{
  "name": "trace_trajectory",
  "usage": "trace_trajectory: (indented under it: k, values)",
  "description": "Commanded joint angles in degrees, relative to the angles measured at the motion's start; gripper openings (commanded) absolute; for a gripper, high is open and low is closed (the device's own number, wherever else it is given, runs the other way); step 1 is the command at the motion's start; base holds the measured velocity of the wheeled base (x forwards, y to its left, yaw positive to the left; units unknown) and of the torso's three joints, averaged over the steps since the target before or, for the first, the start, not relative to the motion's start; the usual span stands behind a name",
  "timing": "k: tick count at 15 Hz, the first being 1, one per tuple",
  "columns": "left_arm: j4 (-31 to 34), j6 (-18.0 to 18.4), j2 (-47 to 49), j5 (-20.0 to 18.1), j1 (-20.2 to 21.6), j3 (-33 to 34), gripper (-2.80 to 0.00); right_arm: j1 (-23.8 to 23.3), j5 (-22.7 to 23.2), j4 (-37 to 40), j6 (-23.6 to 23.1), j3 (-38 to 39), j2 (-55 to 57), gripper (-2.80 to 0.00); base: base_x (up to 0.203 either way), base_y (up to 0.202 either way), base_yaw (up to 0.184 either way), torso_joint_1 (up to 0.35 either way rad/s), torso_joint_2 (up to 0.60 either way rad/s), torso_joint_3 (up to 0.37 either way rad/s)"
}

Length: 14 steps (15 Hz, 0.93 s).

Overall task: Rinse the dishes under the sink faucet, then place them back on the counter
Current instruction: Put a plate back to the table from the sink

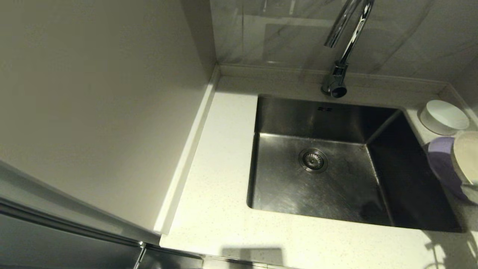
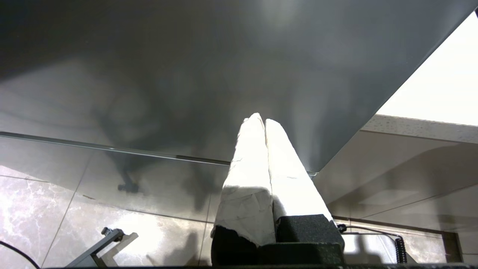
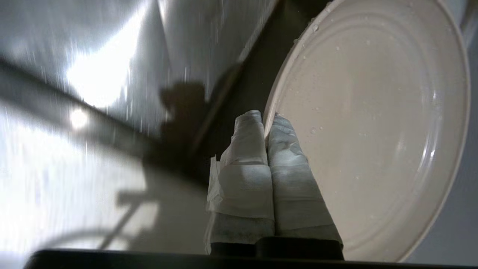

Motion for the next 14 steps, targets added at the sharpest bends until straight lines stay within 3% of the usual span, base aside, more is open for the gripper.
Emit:
trace_trajectory:
  k: [1, 3, 6, 9, 14]
  values:
    - [0.00, 0.00, -0.09, 0.00, 0.00, 0.00, -2.80, -6.22, 0.32, 4.00, -1.11, 5.66, -7.57, -2.80, 0.000, 0.000, 0.000, 0.000, 0.00, 0.000]
    - [0.00, 0.00, -0.09, 0.00, 0.00, 0.00, -2.80, -9.57, 0.57, 15.41, -2.47, 6.82, -10.63, -2.80, 0.000, 0.000, 0.000, 0.000, 0.00, 0.000]
    - [0.00, 0.00, -0.09, 0.00, 0.00, 0.00, -2.80, -10.61, 0.78, 20.92, -1.17, 8.66, -13.33, -2.80, 0.000, 0.000, 0.000, 0.000, 0.00, 0.000]
    - [0.00, 0.00, -0.09, 0.00, 0.00, 0.00, -2.80, -10.52, 0.95, 18.84, -0.71, 12.41, -13.24, -2.80, 0.000, 0.000, 0.000, 0.000, 0.00, 0.000]
    - [0.00, 0.00, -0.09, 0.00, 0.00, 0.00, -2.80, -10.60, 0.78, 8.08, -0.70, 19.23, -11.87, -2.80, 0.000, 0.000, 0.000, 0.000, 0.00, 0.000]
